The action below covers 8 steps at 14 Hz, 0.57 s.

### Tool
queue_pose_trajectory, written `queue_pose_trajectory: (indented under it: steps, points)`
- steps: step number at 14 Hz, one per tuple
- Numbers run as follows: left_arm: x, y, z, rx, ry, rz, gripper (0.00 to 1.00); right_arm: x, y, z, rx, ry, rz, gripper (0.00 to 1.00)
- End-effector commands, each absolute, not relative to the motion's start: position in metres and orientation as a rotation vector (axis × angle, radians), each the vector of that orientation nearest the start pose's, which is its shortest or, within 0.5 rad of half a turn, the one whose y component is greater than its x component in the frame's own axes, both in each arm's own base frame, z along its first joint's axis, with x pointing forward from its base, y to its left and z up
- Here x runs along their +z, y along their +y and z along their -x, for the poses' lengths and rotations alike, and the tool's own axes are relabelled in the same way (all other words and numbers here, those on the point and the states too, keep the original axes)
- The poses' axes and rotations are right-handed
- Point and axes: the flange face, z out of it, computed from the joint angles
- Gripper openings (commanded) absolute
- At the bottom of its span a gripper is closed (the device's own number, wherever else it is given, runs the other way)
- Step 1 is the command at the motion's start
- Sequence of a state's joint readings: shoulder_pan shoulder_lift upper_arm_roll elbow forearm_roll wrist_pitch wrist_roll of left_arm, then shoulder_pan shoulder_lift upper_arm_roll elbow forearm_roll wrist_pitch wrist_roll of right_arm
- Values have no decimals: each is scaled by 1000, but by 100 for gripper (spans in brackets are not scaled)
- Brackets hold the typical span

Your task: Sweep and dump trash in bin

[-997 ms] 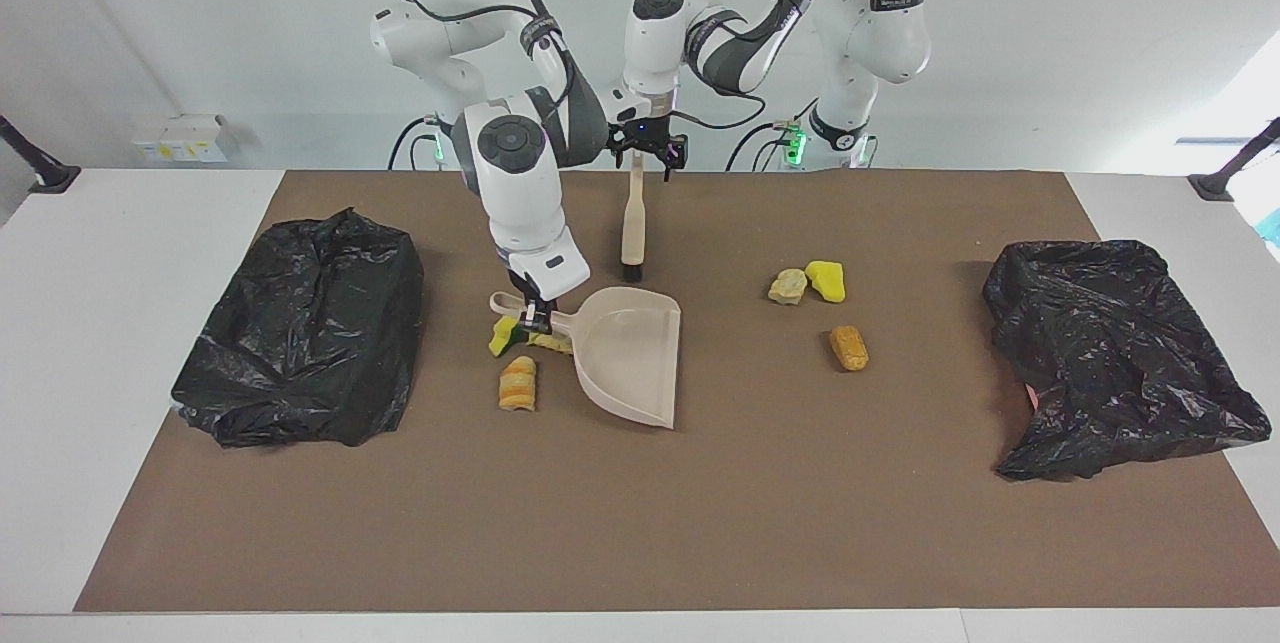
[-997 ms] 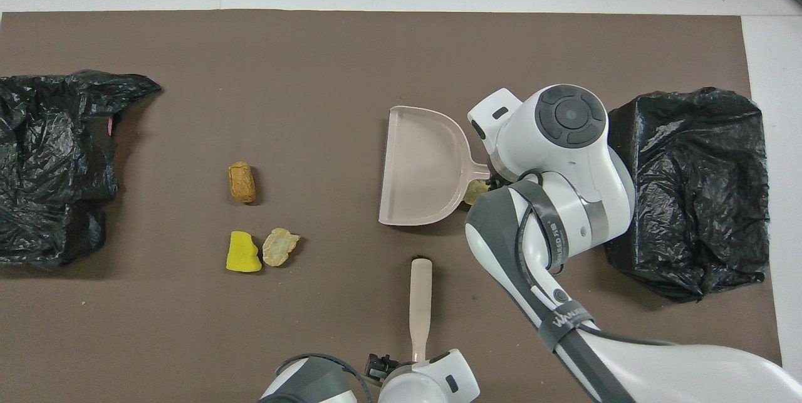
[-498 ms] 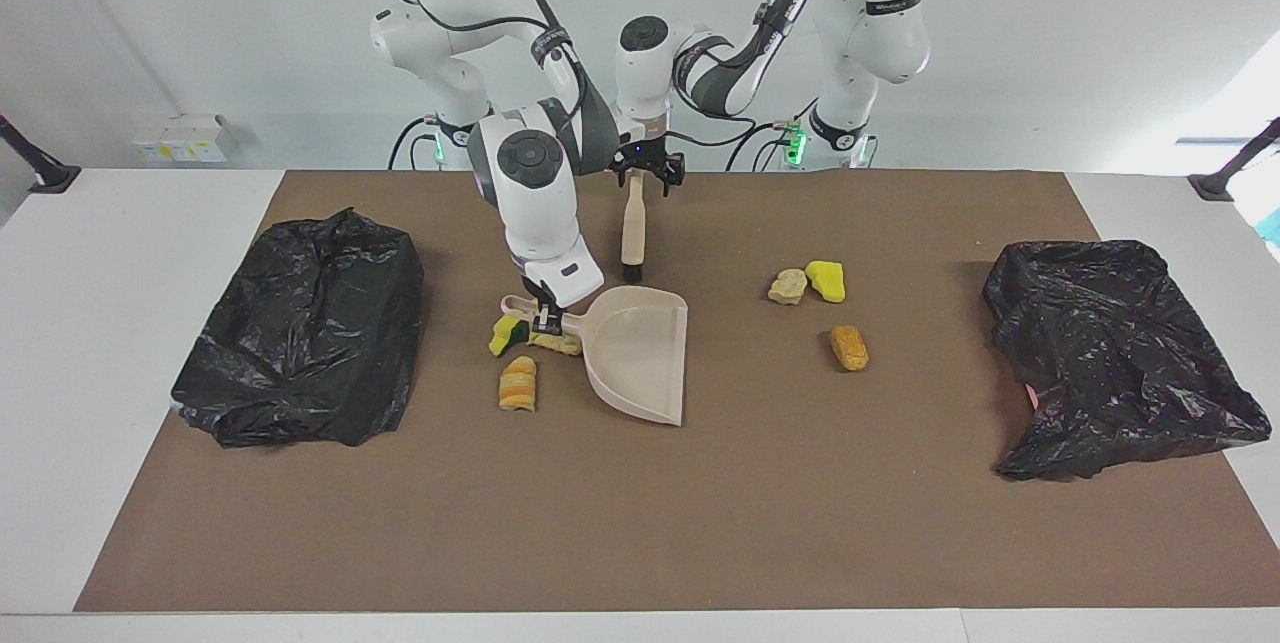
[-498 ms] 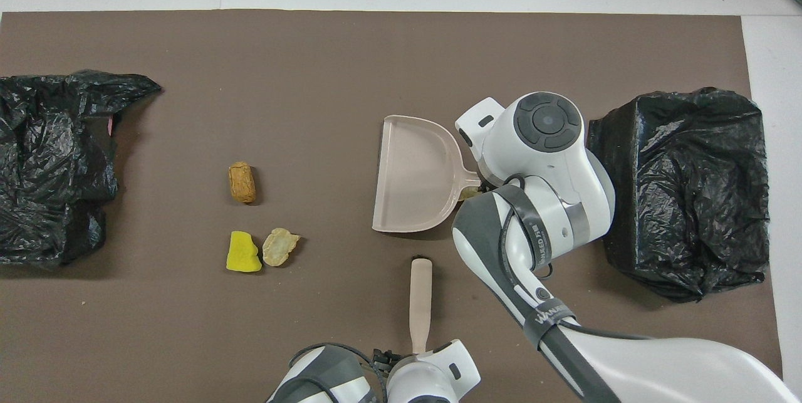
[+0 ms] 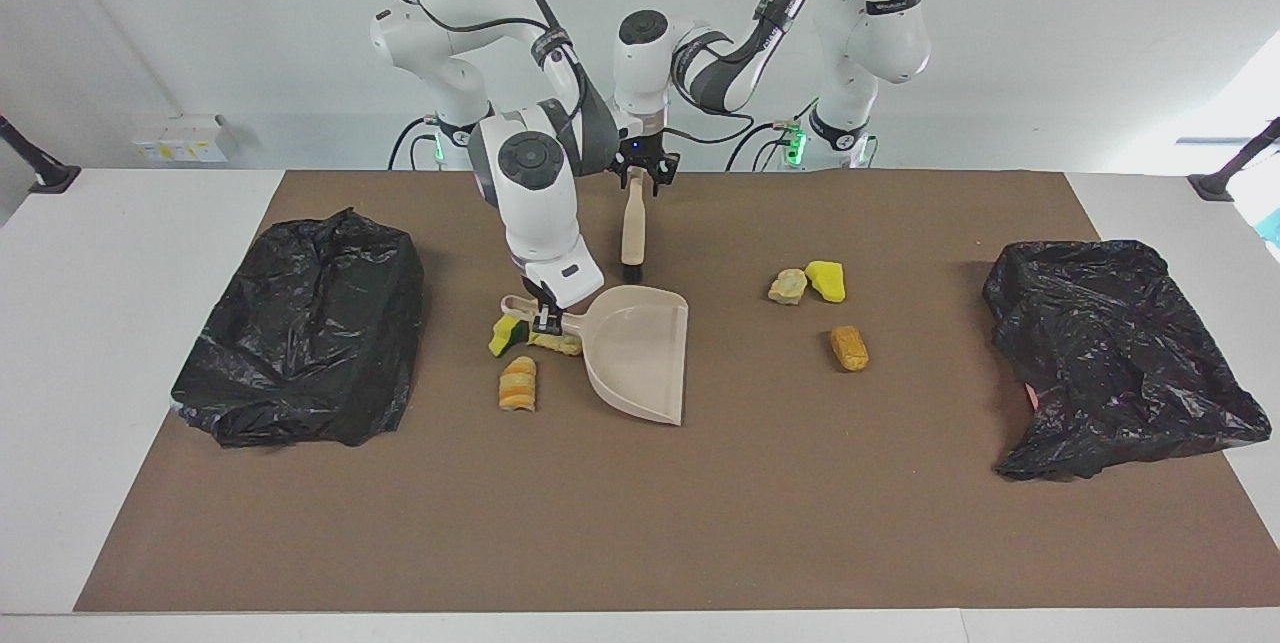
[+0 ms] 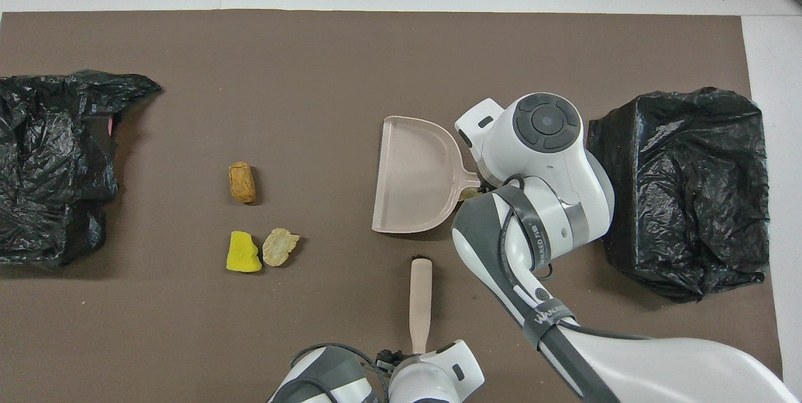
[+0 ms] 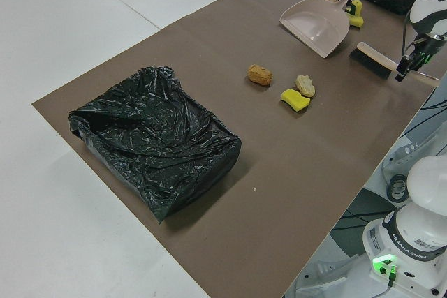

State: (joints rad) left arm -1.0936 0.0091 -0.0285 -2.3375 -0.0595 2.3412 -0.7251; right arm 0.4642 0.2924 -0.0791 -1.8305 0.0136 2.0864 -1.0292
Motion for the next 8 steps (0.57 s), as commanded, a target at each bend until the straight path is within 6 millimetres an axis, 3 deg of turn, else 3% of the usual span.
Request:
queue_pose_trajectory:
  steps: [1,3,5,6,8]
  points:
    - [339,-454,-214,34,554,3110,60,369,238,-576,47,-2025,2402,0]
    - [344,-454,-214,27,555,3116,50,369,238,-576,47,-2023,2403,0]
    - [345,-453,-214,25,556,3117,20,368,238,-576,49,-2022,2403,0]
    - [347,-451,-216,30,548,3115,0,369,238,-576,47,-2023,2403,0]
    - [361,-439,-225,44,508,3112,0,369,238,-576,47,-2021,2405,0]
